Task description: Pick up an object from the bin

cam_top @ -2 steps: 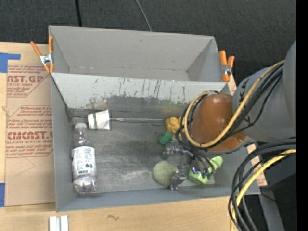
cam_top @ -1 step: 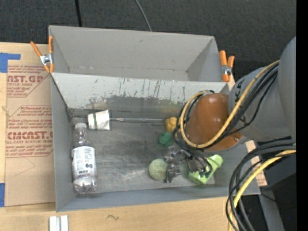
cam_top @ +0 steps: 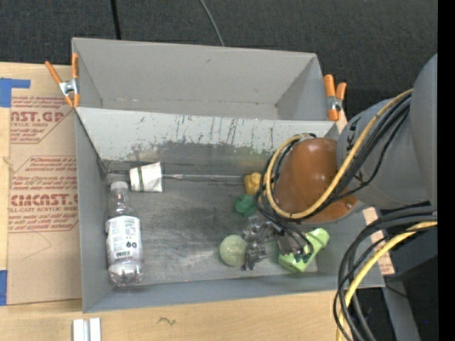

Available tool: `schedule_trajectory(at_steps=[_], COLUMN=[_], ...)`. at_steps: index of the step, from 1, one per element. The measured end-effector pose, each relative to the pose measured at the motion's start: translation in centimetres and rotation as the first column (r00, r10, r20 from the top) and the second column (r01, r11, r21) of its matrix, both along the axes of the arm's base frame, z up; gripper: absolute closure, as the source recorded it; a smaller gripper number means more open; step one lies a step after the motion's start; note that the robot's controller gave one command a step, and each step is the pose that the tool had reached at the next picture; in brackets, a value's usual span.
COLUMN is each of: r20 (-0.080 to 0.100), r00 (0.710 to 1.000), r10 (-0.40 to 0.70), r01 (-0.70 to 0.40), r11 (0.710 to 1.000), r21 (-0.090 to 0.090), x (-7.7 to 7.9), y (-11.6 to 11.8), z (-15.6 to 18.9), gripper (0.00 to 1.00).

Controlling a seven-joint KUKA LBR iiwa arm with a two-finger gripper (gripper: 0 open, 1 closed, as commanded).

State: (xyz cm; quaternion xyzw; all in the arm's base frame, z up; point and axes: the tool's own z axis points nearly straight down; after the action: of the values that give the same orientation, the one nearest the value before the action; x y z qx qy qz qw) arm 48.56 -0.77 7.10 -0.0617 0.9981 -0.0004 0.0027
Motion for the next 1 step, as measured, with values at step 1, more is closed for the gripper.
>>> schedule_trajectory(at_steps=[1], r20=[-0.001], r00=[1.000], r10=[-0.001], r01=[0.001], r11=[1.000], r21=[0.000], x=[0.00], y=[-0.01], z=[0.06], gripper=[1.00])
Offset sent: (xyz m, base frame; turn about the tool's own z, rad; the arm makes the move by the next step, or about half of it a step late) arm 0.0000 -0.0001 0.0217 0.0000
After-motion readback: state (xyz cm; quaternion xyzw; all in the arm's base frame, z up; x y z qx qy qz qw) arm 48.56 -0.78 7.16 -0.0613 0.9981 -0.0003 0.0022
